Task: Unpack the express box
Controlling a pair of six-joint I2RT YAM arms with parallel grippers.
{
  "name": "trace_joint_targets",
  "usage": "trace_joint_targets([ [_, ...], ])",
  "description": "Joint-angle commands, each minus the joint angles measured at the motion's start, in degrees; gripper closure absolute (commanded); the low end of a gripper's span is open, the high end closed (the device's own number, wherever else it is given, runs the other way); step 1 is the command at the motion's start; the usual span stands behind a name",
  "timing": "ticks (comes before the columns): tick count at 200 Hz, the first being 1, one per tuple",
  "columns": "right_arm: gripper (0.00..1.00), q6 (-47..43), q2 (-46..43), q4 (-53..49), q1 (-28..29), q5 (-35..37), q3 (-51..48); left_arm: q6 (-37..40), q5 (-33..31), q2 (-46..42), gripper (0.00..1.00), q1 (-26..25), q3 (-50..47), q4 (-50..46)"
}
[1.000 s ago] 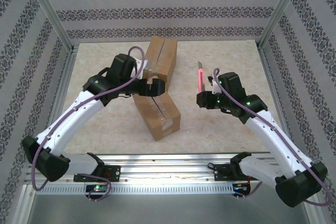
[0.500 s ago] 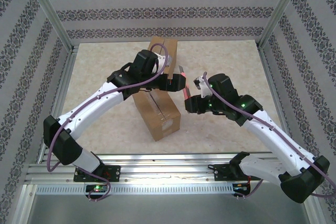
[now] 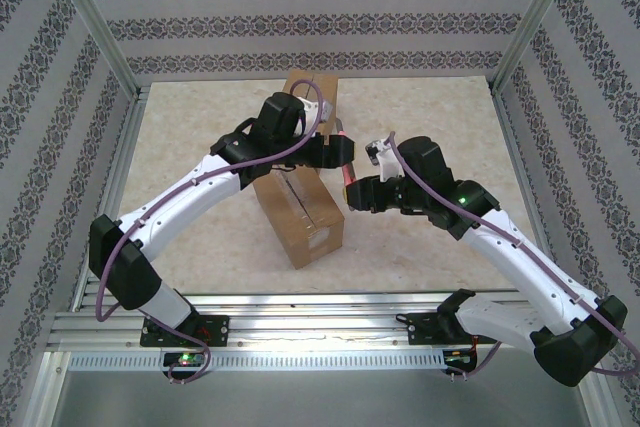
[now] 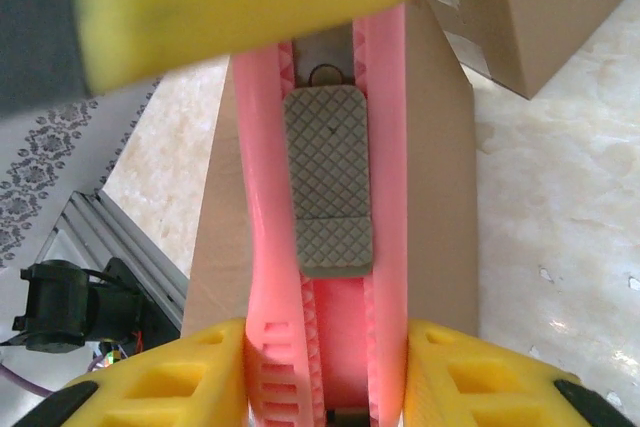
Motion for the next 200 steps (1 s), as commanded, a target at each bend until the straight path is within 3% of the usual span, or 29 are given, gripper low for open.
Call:
trace_joint_targets([
  [1, 0.64, 1.25, 0.38, 2.82, 0.68, -1.79, -0.66, -1.55, 1.66, 0.91, 0.41, -0.51, -0.29, 4.89],
  [42, 0.64, 2.24, 0.78, 4.62, 0.79, -2.09, -1.32, -2.59, 2.96, 1.37, 0.61, -0.52, -0.96, 6.28],
  [99, 0.64, 3.07, 1.25, 5.81, 0.91, -2.06, -1.5, -2.62, 2.88, 1.02, 1.0, -0.52, -1.76, 6.28],
  [118, 0.57, 3.43, 1.02, 6.0, 0.96, -1.39, -1.56, -2.46, 2.35, 0.88, 1.0, -0.52, -1.96, 6.0],
  [145, 0.27, 4.53, -0.2, 7.77, 0.71, -0.74, -2.23, -1.47, 0.63, 0.15, 1.0, -0.52, -1.88, 4.9],
  [157, 0.19, 5.28, -1.11, 9.18, 0.21, -1.01, -2.94, -0.68, 0.3, -0.24, 1.0, -0.35, -1.38, 4.04],
  [175, 0.16, 7.1, -2.03, 12.42, -1.82, -4.04, -4.32, -0.14, 2.16, -0.91, 1.0, 0.55, -0.67, 4.49],
  [200, 0.13, 11.1, -3.52, 21.45, -4.83, -10.21, -8.26, -2.0, 7.79, -2.81, 1.0, 2.36, -2.2, 12.13],
])
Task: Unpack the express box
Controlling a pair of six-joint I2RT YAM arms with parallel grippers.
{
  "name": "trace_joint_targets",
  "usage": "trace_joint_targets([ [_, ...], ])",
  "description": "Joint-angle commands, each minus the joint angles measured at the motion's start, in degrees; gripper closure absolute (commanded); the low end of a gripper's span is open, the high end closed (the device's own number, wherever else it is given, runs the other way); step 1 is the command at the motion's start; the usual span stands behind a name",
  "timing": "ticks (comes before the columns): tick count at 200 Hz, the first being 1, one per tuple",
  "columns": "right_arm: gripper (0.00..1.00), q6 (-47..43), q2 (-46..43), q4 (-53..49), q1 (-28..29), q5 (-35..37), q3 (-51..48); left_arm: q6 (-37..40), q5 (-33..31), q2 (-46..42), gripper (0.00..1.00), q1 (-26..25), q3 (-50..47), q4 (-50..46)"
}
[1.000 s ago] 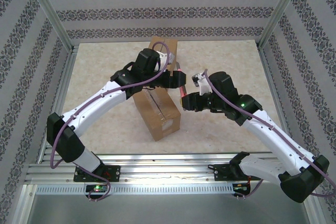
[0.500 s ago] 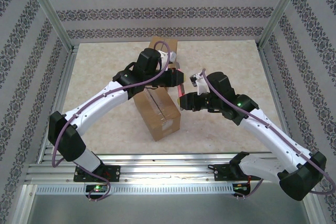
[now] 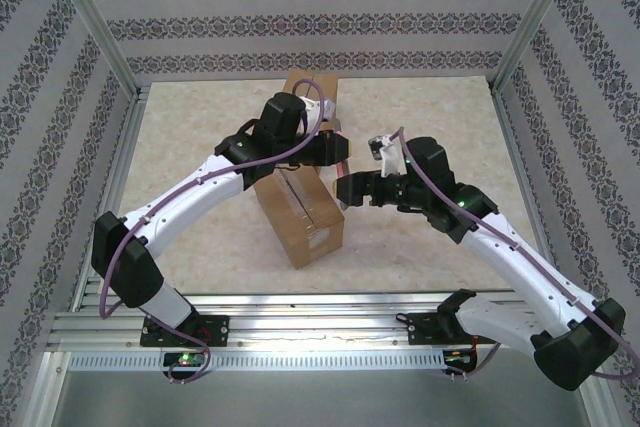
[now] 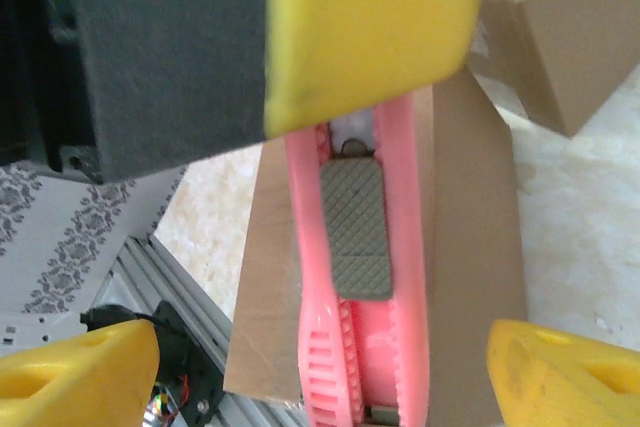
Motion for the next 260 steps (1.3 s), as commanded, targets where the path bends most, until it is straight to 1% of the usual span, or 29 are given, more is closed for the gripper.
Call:
trace_joint_targets([
  [1, 0.13, 4.54, -1.87, 10.48, -2.3, -6.31, -3.69, -0.15, 5.23, -3.64, 1.0, 1.87, -0.97, 7.56],
  [17, 0.13, 7.35, -3.06, 16.62, -3.57, -8.6, -6.56, -1.27, 7.76, -4.91, 1.0, 2.53, -2.75, 13.58],
  [39, 0.14, 11.21, -5.09, 26.78, -3.8, -10.91, -10.61, -3.09, 8.72, -5.89, 1.0, 2.63, -5.7, 21.73],
  [64, 0.14, 15.57, -7.72, 38.35, -3.71, -12.06, -15.04, -7.73, 9.18, -6.11, 1.0, 2.69, -9.68, 33.26],
  [91, 0.17, 17.67, -9.77, 44.67, -3.71, -12.21, -17.76, -13.52, 8.24, -6.28, 1.0, 2.71, -13.9, 45.9],
  [114, 0.2, 19.97, -10.76, 49.65, -3.71, -11.24, -19.87, -16.86, 5.2, -7.33, 1.0, 2.71, -17.53, 53.6],
  [143, 0.26, 21.34, -10.52, 52.27, -3.71, -10.55, -20.48, -17.82, 1.82, -9.26, 1.0, 2.71, -19.75, 55.84],
  [198, 0.4, 23.4, -8.58, 56.69, -3.71, -10.91, -19.19, -18.16, -0.09, -11.51, 1.0, 2.71, -21.52, 56.08],
  [247, 0.49, 24.21, -6.97, 58.02, -3.7, -11.42, -17.42, -18.88, 0.15, -11.18, 1.0, 2.71, -21.83, 57.27],
  [260, 0.5, 24.23, -6.66, 58.15, -3.69, -11.37, -17.07, -18.97, 0.2, -11.05, 1.0, 2.71, -21.82, 57.31],
])
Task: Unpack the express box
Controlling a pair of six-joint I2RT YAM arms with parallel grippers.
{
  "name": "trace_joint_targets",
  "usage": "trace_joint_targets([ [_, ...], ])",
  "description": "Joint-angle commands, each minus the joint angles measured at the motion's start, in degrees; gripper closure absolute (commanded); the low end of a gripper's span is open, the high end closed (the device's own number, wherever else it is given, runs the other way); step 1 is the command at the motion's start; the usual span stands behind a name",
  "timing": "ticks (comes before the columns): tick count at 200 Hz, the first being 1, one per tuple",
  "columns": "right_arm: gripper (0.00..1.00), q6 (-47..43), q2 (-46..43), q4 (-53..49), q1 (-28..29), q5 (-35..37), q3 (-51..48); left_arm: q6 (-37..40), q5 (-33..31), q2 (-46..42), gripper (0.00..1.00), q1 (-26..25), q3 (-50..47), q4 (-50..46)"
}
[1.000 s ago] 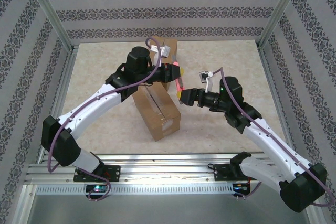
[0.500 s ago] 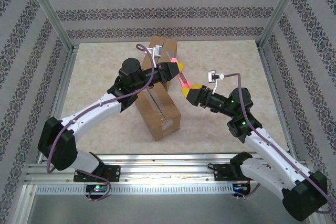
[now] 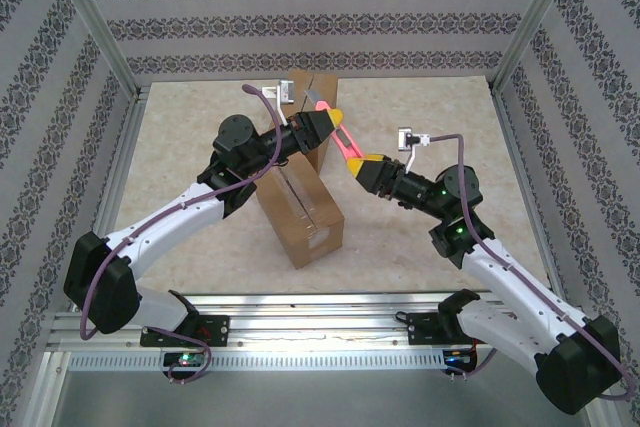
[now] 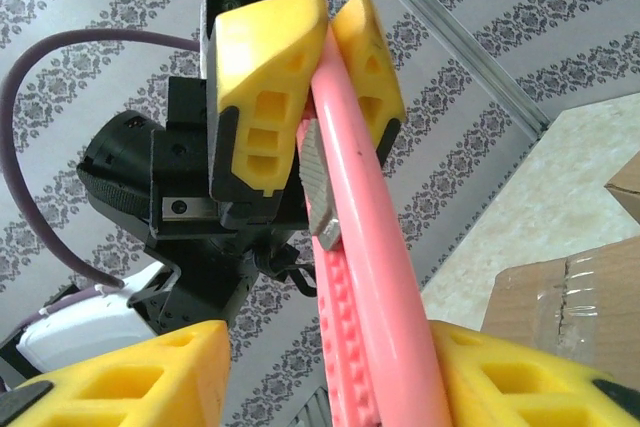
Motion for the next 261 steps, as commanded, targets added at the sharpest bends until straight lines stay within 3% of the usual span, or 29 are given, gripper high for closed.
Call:
trace_joint_targets([
  [1, 0.5, 0.33, 0.19, 3.82, 0.19, -1.45, 2.55, -0.83, -0.67, -0.71, 1.0, 0.37, -0.59, 4.35],
  [158, 0.74, 0.53, 3.42, 5.3, -0.08, -1.35, 6.2, -1.7, -0.09, 0.94, 1.0, 0.37, -1.0, 5.74],
  [186, 0.83, 0.44, 3.24, 5.35, -0.34, -0.89, 6.2, -1.79, -0.03, 1.11, 1.0, 0.37, -1.04, 5.89],
  [209, 1.0, -0.53, 2.74, 4.77, -0.44, 0.5, 6.03, -1.47, -0.46, 0.98, 1.0, 0.37, -1.34, 5.44],
  [217, 1.0, -1.1, 2.36, 3.99, -0.44, 1.33, 5.94, -1.08, -0.56, 0.94, 0.89, 0.37, -1.43, 5.05],
  [236, 1.0, -2.4, 1.7, 2.22, -0.52, 3.07, 5.8, 0.06, -0.8, 0.07, 0.5, 0.44, -1.54, 3.83],
  [247, 1.0, -3.21, 1.36, 0.92, -0.51, 3.68, 5.92, 1.0, -1.17, -0.95, 0.25, 0.71, -1.53, 2.25],
  [254, 1.0, -3.71, 1.25, -0.1, -0.51, 3.99, 6.1, 1.78, -1.47, -1.73, 0.02, 0.96, -1.5, 0.88],
  [261, 1.0, -4.32, 1.15, -1.24, -0.52, 4.34, 6.27, 2.82, -1.81, -2.81, 0.0, 1.27, -1.46, -1.05],
])
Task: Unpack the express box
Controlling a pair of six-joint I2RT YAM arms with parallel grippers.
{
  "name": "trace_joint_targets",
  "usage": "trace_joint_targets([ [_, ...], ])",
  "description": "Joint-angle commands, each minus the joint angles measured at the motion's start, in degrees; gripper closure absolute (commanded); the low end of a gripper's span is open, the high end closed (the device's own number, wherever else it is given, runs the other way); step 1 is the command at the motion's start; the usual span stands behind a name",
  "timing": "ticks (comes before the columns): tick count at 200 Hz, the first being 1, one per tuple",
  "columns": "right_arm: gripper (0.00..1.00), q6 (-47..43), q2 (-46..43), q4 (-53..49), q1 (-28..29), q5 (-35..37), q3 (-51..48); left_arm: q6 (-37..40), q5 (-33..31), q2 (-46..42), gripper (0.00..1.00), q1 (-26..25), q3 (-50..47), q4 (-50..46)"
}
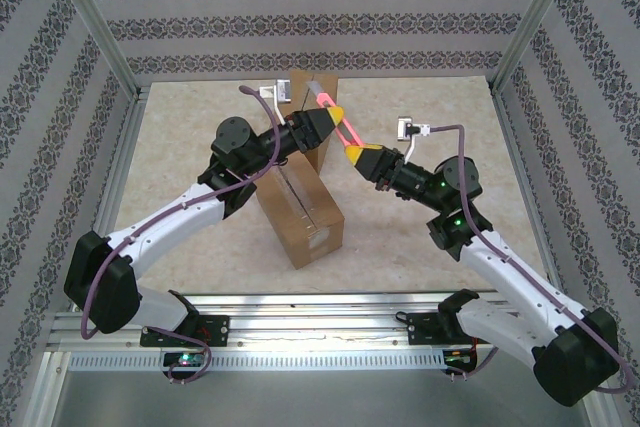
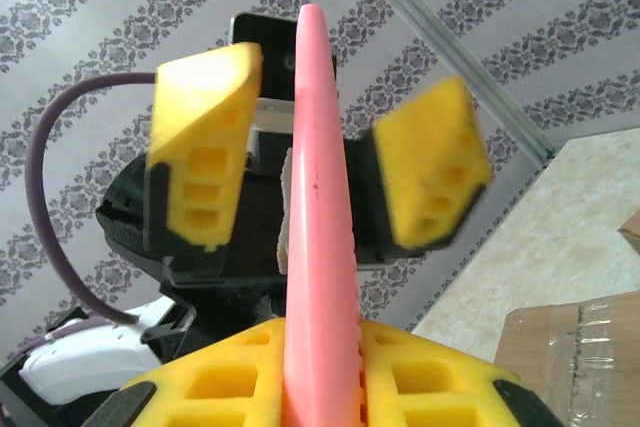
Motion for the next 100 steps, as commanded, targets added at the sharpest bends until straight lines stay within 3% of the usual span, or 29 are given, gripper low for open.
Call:
trace_joint_targets([
  [1, 1.0, -3.35, -1.34, -1.65, -0.48, 2.76, 2.41, 4.35, -1.34, -3.04, 0.0, 1.04, -0.43, -4.11],
  [33, 1.0, -8.53, -1.03, -11.71, -0.5, 4.23, 5.74, 11.76, -4.9, -11.22, 0.0, 3.16, 0.39, -19.33],
  [66, 1.0, -18.83, 1.43, -31.53, 0.68, 8.52, 13.94, 21.56, -16.98, -20.93, 0.04, 3.7, 5.36, -49.09],
  [77, 1.0, -22.71, 2.95, -38.85, 1.76, 11.23, 17.73, 22.6, -22.11, -23.29, 0.15, 3.72, 6.78, -58.18],
  [100, 1.0, -30.49, 6.27, -51.5, 5.7, 19.28, 24.71, 21.62, -29.47, -26.33, 0.5, 3.71, 7.82, -73.6],
])
